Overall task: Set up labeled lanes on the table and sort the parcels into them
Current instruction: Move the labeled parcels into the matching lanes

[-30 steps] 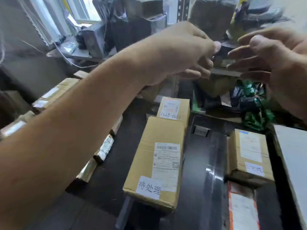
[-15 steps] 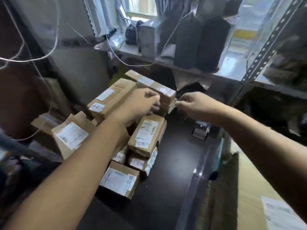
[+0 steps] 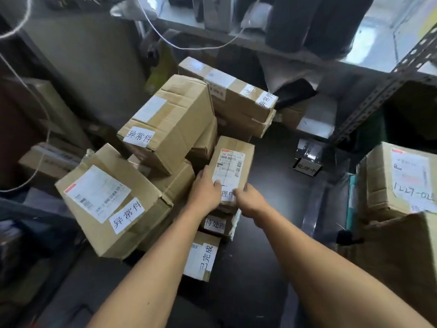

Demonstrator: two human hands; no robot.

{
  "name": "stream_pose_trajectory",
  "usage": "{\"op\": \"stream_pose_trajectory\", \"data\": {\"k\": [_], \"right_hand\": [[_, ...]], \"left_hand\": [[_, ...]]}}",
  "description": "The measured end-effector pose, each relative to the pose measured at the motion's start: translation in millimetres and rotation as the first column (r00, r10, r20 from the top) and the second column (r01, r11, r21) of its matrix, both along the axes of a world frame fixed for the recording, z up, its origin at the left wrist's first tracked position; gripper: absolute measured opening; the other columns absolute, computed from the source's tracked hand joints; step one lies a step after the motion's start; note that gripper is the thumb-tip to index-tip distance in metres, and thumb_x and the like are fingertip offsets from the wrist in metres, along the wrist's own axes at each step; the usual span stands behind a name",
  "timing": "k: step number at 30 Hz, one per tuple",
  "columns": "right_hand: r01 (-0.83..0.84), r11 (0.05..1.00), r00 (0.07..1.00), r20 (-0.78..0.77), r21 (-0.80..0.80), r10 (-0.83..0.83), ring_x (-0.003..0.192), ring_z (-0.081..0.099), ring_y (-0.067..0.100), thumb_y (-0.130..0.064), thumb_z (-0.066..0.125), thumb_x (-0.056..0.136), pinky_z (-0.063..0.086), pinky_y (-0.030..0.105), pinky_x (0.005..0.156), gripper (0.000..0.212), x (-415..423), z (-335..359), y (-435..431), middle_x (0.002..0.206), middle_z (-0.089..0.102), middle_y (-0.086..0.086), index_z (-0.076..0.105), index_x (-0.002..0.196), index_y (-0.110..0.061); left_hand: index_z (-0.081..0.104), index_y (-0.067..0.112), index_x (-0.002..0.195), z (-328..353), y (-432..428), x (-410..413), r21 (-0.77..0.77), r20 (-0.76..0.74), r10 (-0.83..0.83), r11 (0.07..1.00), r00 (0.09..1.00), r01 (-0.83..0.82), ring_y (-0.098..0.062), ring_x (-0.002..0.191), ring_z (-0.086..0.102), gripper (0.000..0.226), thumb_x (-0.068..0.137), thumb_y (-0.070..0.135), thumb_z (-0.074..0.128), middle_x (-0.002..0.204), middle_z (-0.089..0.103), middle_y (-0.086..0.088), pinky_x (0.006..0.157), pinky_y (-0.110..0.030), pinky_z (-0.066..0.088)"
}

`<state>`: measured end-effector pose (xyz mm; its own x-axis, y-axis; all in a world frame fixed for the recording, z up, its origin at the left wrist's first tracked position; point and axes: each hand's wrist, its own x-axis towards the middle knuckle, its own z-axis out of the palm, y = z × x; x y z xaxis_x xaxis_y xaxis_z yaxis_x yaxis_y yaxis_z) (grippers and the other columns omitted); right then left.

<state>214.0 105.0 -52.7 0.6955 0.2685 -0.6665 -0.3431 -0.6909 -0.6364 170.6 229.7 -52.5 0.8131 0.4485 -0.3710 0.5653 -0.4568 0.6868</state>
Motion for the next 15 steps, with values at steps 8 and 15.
{"op": "stream_pose_trajectory", "data": {"k": [8,15], "right_hand": [[0.148,0.979,0.989,-0.052,0.144,-0.141,0.11,0.065,0.026,-0.038,0.041,0.082,0.054,0.045,0.096,0.053,-14,3,-5,0.128,0.065,-0.002,0.058,0.131,-0.026],[0.337,0.919,0.94,-0.022,0.206,-0.34,0.103,0.067,0.018,-0.039,0.043,0.083,0.055,0.045,0.092,0.03,-43,1,-40,0.115,0.07,-0.007,0.063,0.105,-0.033]], "left_hand": [[0.038,0.014,0.139,-14,-5,-2,0.061,-0.109,0.026,0.998,0.994,-0.019,-0.032,0.121,0.054,0.057,0.086,0.022,0.059,0.134,0.057,-0.008,0.098,-0.042,0.047],[0.05,0.014,0.12,4,-42,-12,0.159,-0.032,-0.072,0.984,0.997,0.076,-0.03,0.114,0.054,0.037,0.086,0.018,0.061,0.124,0.054,-0.008,0.089,-0.034,0.044]]}}
